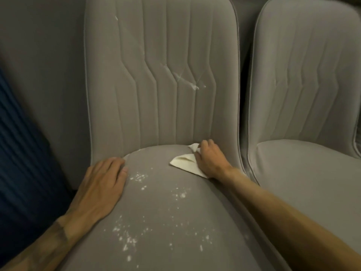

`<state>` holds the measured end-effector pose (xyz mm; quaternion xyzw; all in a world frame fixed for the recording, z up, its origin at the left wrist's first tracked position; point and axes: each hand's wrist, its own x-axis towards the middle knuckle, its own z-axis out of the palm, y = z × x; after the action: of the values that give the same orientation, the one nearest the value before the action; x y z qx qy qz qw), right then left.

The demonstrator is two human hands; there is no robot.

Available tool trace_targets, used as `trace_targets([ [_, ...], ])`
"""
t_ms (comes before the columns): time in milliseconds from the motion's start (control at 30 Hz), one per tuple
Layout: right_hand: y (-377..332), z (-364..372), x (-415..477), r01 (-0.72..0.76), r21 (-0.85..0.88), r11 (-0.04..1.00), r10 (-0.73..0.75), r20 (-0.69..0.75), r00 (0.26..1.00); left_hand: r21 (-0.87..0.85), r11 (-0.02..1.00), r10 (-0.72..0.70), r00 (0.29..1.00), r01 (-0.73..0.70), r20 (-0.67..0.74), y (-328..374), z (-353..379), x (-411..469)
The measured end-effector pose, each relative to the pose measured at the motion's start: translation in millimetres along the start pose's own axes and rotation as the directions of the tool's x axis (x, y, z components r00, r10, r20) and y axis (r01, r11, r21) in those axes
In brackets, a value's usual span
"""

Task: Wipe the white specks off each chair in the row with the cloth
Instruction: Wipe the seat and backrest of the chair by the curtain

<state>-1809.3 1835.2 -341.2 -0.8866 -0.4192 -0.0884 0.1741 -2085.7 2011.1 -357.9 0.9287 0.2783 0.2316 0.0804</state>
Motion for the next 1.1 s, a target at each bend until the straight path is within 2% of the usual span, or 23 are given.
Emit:
trace_targets([
  [67,-26,3,0,-0.019,-0.002,1.000,0.019,-0.008,1.000,-0.010,1.000,-0.001,1.000,0.001,-0.013,-2,3,0],
  [200,-86,8,-38,0.214,0.195,0.957,-0.226,0.039,0.973,-0.028,1.000,0.006,1.000,-0.006,-0.008,-8,4,0],
  [300,-68,-1,-58,0.275,0.225,0.935,-0.293,0.052,0.955,-0.077,0.997,0.024,1.000,-0.024,0.000,-10,2,0],
  [333,-51,-5,-56,0.252,0.185,0.950,-0.266,0.060,0.962,-0.100,0.994,0.030,1.000,-0.030,0.002,-11,0,-1],
  [433,1,-20,-43,0.026,0.067,0.997,-0.028,0.027,0.999,-0.102,0.991,0.090,0.995,-0.086,0.038,-16,-7,-6],
  [533,-2,-22,-38,-0.113,-0.012,0.993,0.113,0.001,0.994,-0.044,0.991,0.129,0.991,-0.128,0.030,-26,-16,-15],
  [600,-30,-17,-47,-0.072,0.012,0.997,0.071,0.028,0.997,-0.034,0.992,0.124,0.992,-0.123,0.037,-30,-18,-19],
  [667,-52,-12,-65,0.072,0.086,0.994,-0.077,0.055,0.995,-0.051,0.992,0.116,0.992,-0.113,0.047,-32,-19,-21],
  [733,-48,-16,-78,0.147,0.100,0.984,-0.156,0.086,0.984,-0.074,0.993,0.093,0.994,-0.089,0.051,-32,-16,-22],
  [800,-25,-29,-77,0.103,0.036,0.994,-0.106,0.089,0.990,-0.106,0.992,0.073,0.997,-0.069,0.038,-32,-13,-22],
  [933,11,-39,-65,-0.166,-0.077,0.983,0.168,0.021,0.986,-0.124,0.990,0.070,0.998,-0.069,0.005,-30,-11,-23],
  [1033,-21,-26,-62,-0.150,-0.012,0.989,0.150,0.018,0.988,-0.112,0.992,0.066,0.998,-0.066,-0.001,-30,-11,-22],
  [1100,-51,-20,-73,-0.017,0.076,0.997,0.013,0.056,0.998,-0.103,0.992,0.071,0.997,-0.071,-0.003,-31,-11,-21],
])
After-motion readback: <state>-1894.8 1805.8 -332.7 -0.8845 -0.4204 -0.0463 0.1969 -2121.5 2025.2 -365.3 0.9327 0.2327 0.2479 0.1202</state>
